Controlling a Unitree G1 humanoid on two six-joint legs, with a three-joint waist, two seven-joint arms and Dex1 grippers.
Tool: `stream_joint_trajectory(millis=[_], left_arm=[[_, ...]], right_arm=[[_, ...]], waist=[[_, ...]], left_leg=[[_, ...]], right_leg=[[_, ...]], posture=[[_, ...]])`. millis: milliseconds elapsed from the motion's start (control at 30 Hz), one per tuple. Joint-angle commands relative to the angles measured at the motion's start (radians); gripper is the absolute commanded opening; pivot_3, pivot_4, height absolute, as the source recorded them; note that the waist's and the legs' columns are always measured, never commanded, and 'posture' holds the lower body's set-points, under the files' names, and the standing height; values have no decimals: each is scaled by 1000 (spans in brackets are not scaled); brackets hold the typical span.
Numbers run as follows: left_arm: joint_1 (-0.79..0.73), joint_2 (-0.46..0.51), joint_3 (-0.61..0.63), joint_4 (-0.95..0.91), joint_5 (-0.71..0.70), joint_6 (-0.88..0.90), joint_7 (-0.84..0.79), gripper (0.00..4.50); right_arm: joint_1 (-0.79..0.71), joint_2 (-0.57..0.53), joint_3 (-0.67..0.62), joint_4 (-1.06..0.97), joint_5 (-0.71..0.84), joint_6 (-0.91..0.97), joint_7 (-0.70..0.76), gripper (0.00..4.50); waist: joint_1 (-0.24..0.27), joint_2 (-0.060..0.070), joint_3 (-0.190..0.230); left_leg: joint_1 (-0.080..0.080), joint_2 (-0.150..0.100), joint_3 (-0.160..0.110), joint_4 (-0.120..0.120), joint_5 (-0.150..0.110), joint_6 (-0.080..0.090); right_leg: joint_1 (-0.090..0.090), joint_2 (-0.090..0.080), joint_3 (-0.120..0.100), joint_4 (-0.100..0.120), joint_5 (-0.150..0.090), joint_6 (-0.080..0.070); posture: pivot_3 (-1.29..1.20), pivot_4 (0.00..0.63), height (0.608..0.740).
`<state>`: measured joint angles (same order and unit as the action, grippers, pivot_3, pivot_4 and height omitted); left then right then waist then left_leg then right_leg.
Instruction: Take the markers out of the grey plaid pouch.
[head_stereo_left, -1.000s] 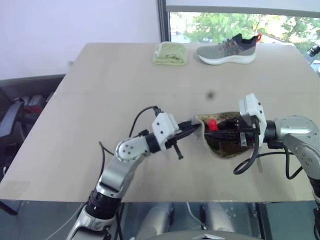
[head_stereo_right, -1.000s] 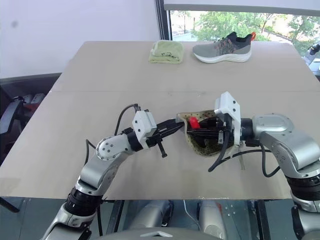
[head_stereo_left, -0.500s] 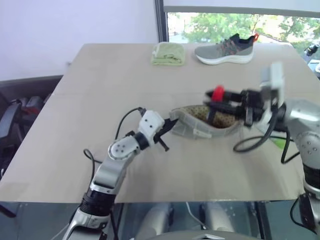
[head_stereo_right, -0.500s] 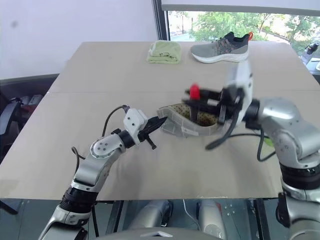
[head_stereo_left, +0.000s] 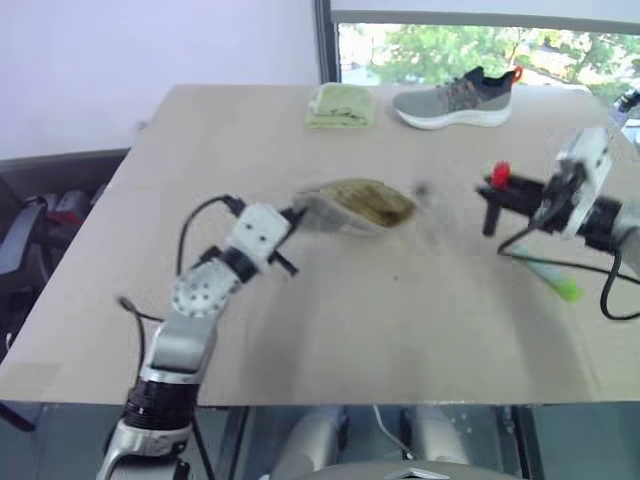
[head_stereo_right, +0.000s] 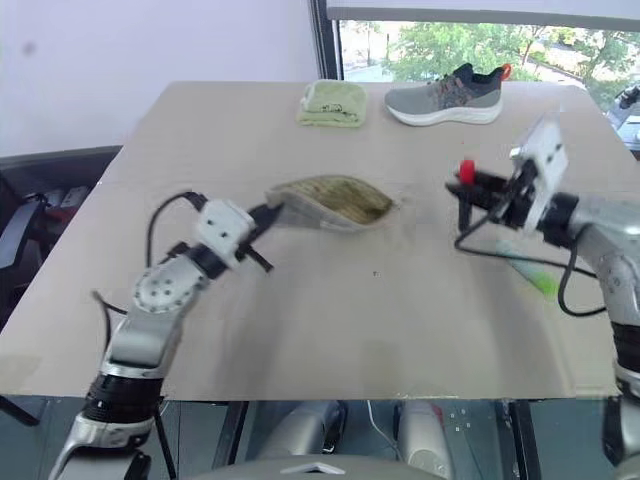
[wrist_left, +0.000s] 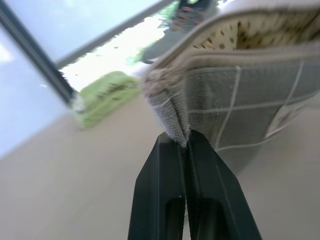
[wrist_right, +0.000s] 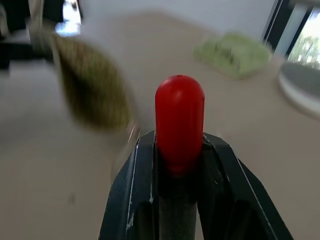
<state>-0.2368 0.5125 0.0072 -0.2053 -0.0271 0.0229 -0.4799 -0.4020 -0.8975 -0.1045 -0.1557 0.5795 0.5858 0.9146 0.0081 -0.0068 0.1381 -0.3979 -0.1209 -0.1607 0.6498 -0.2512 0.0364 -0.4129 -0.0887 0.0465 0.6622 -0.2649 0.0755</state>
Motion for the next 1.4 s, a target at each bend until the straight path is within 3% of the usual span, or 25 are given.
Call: stream_joint_trajectory(millis=[33,133,267,300,433,667,700,733,833,867,1000,1133,1267,1400], left_arm=[[-15,49,63,-24,51,-65,30,0],[6,74,71,-29,82,-96,37,0],[111,77,22,-31,129,-154,23,0],[133,71,18,-27,130,-160,23,0],[211,68,22,-13,133,-175,28,0],[270,74,69,28,101,-188,35,0],[275,79,79,36,102,-185,36,313],[278,83,85,41,105,-183,37,313],[297,81,113,48,132,-150,74,1469],[309,62,138,31,96,-98,80,1863],[383,-2,219,-100,-109,79,45,1863],[562,-40,276,-289,-362,280,-23,1863],[774,1,270,-439,-455,352,-118,1863],[856,15,289,-475,-473,350,-148,1863]], right_arm=[[6,-58,42,6,-87,-2,24,497],[5,-60,83,31,-135,-3,28,497],[-20,-3,111,57,-189,-18,-23,2427],[-27,9,106,63,-188,-8,-33,2538],[-50,14,76,58,-206,-6,-41,2538],[-56,72,-73,53,-53,97,-43,2538],[-29,77,-98,49,-22,117,-32,2603],[-9,80,-116,45,-1,131,-25,2603],[89,78,-181,-7,92,152,49,2634],[130,71,-197,-24,107,149,70,2634],[257,62,-250,-81,157,148,113,2634],[409,49,-277,-74,106,53,178,2634],[547,-18,-262,39,-30,-135,289,2634],[583,-36,-261,126,-78,-244,346,2634]], waist=[[-3,0,0],[-4,0,0],[-2,0,0],[-2,0,0],[6,0,1],[6,0,1],[6,0,1],[7,0,1],[9,0,1],[8,0,1],[2,0,1],[4,0,1],[6,0,1],[8,2,2]], left_leg=[[0,0,0,0,0,0],[0,1,0,0,0,0],[0,1,1,0,0,0],[0,1,1,-1,0,0],[0,1,1,-1,0,0],[0,1,0,-1,0,0],[0,1,0,-1,0,0],[0,1,0,-1,0,0],[0,1,-1,-1,0,0],[0,1,-1,-2,0,0],[0,1,1,-1,-1,1],[2,1,1,-1,-1,2],[3,2,3,0,-4,6],[7,2,3,-1,-5,7]], right_leg=[[0,0,0,0,0,0],[0,1,0,0,0,0],[0,0,0,-1,0,0],[0,0,1,-1,0,0],[-1,0,1,-1,0,0],[0,0,0,0,0,0],[0,0,0,0,0,0],[0,0,0,-1,0,0],[0,0,-1,-1,0,0],[0,0,-1,-1,0,0],[0,0,1,-1,0,0],[1,1,1,0,0,0],[3,0,1,-1,0,0],[6,0,1,-1,0,0]], posture=[[0,150,740],[0,150,740],[0,150,740],[0,150,740],[0,150,740],[0,150,740],[0,150,740],[0,150,740],[0,150,740],[0,150,740],[0,150,740],[0,150,740],[0,150,740],[0,150,740]])
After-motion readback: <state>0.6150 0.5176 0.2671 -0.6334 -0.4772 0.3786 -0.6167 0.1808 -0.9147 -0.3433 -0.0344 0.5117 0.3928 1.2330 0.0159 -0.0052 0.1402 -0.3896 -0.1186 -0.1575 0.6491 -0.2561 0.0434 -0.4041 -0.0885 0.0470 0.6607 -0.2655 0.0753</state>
